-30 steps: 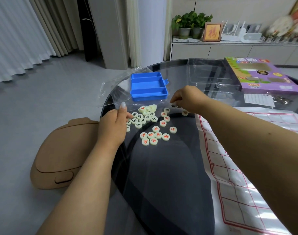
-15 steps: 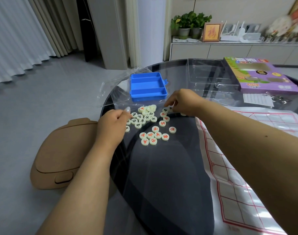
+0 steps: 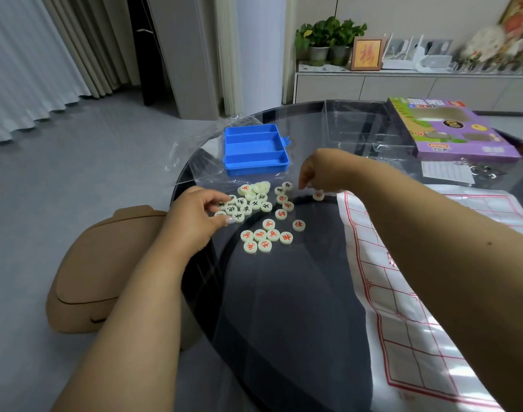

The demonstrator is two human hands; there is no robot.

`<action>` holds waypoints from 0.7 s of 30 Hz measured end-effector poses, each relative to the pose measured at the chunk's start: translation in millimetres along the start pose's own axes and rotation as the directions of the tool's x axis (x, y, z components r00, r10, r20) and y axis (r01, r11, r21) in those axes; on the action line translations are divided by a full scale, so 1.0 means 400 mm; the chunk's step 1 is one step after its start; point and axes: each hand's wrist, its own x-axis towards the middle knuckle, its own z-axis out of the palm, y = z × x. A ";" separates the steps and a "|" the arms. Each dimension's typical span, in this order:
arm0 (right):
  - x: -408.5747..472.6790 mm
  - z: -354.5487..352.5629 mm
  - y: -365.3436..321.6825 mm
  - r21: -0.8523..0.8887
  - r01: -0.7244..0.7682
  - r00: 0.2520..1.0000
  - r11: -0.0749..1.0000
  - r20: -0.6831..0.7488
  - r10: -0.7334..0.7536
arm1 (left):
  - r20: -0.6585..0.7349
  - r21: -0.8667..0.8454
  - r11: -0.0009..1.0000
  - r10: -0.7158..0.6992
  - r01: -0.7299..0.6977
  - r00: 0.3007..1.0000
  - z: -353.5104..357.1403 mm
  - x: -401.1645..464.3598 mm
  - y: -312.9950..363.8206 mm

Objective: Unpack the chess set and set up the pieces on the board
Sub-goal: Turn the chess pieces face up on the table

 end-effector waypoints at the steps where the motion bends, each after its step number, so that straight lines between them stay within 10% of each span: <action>1: 0.000 0.001 -0.003 0.017 -0.011 1.000 1.000 0.029 0.011 | -0.026 -0.004 1.000 -0.009 0.009 1.000 0.005 0.001 0.001; 6: -0.018 -0.001 -0.038 0.294 0.007 0.997 0.956 0.077 -0.031 | -0.087 -0.009 1.000 0.023 -0.024 0.996 0.014 -0.001 0.004; 21: -0.044 0.030 -0.056 0.211 0.065 0.997 0.975 0.029 -0.073 | -0.060 0.036 0.994 0.107 -0.105 0.992 0.022 -0.001 -0.003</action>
